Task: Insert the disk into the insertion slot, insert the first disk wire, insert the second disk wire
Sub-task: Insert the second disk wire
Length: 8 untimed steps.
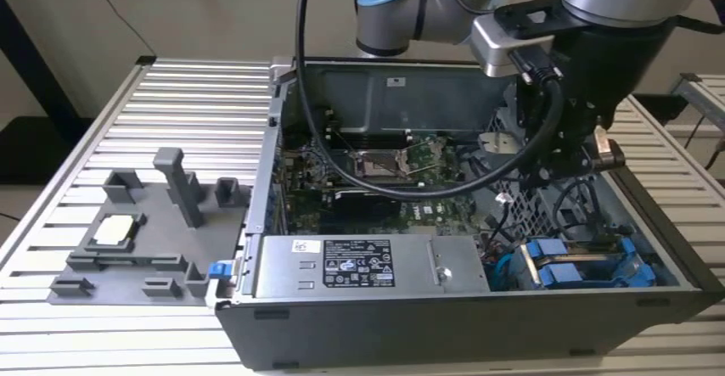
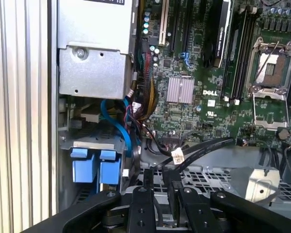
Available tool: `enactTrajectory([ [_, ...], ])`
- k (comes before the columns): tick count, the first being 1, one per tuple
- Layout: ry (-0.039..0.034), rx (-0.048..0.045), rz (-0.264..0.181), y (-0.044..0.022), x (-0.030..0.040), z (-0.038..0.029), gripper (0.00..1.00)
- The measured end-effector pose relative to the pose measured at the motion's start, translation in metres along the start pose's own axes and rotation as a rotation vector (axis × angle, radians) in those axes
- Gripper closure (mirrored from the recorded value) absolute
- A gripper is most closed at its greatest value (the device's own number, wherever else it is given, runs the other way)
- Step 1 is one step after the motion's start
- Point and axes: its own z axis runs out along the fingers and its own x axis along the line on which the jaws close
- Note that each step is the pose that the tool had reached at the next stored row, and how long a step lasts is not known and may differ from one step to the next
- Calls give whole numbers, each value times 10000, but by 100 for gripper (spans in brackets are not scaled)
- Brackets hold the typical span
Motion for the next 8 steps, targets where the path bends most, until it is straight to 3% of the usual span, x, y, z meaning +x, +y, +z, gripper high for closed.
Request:
enactTrajectory([
  [4, -16, 6, 72, 4, 2, 36, 73],
  [8, -93, 14, 114, 9, 4, 63, 73],
])
